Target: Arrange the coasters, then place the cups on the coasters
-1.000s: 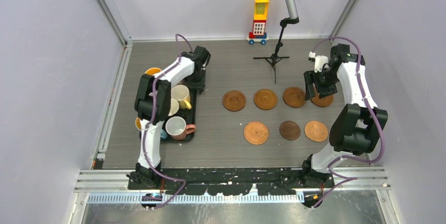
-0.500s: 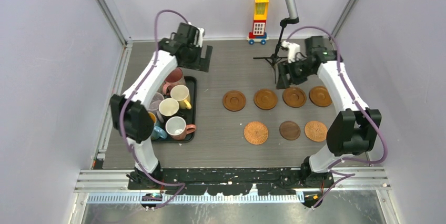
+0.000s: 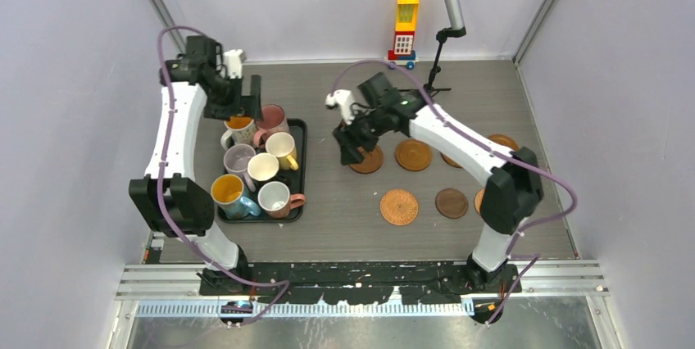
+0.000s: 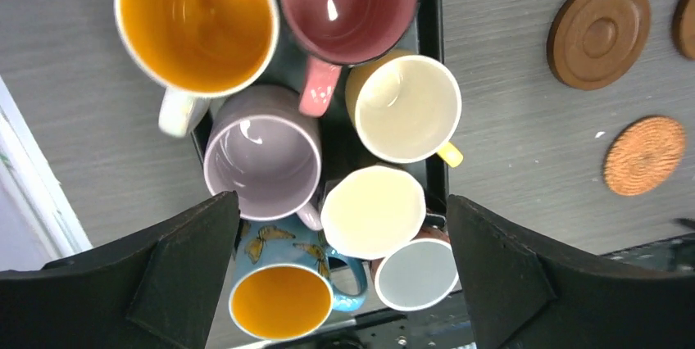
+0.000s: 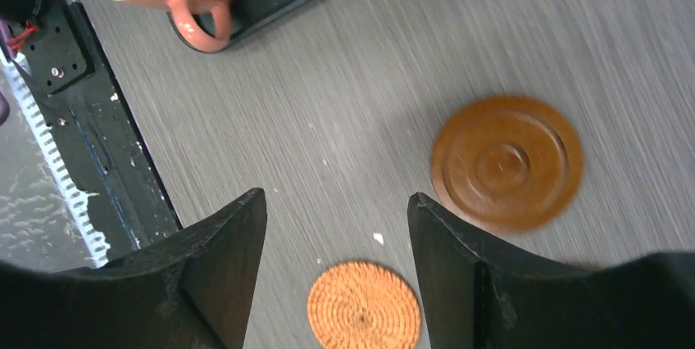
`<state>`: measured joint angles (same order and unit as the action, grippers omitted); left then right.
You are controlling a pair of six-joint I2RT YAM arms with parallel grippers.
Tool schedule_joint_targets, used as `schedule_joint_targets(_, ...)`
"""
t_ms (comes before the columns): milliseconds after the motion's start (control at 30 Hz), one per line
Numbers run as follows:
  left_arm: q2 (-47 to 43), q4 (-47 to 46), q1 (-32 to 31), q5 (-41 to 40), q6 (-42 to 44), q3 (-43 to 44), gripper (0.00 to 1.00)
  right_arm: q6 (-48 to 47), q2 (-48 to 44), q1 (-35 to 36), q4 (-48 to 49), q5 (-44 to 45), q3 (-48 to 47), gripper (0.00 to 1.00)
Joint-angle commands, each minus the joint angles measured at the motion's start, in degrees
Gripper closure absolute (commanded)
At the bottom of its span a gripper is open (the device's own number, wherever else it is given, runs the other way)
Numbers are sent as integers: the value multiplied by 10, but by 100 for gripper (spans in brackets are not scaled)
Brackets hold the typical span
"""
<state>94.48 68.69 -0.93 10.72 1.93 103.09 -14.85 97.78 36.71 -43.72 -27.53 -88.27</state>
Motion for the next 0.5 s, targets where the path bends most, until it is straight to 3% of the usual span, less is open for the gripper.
schedule_joint_targets(0, -19, 46, 91, 115, -15, -1, 0, -48, 56, 74, 14, 22, -71, 31)
schedule_joint_targets(267, -45, 47, 138, 154, -16, -29, 0, -159, 112, 193, 70, 80, -74, 31)
schedule_joint_targets(467, -54, 40, 139, 143, -34, -37, 0, -172, 152, 238, 102, 114, -84, 32)
